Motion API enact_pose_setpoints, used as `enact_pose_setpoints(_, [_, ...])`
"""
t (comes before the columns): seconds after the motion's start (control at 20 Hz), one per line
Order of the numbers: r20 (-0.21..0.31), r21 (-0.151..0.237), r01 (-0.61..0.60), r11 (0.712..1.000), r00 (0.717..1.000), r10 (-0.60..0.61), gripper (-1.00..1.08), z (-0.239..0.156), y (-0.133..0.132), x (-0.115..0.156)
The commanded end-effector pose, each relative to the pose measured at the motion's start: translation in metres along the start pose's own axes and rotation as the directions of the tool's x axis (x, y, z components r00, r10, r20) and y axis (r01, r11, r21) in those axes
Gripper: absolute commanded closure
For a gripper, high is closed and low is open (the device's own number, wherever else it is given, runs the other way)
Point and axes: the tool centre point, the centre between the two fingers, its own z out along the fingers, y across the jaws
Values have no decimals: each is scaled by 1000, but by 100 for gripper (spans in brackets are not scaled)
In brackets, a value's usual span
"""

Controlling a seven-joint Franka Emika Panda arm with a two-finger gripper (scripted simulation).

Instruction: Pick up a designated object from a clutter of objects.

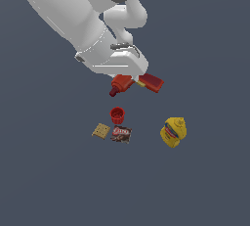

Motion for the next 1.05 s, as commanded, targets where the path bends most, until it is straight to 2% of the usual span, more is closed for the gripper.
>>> enact_pose_setpoints(0.0, [-2,2,2,1000,1000,-2,108,-22,-9,2])
enact_pose_setpoints(0.5, [0,7,4,1000,1000,-4,108,-73,-32,10])
enact_pose_setpoints(1.0, [1,9,5,1000,1000,-5,108,-88,-39,13])
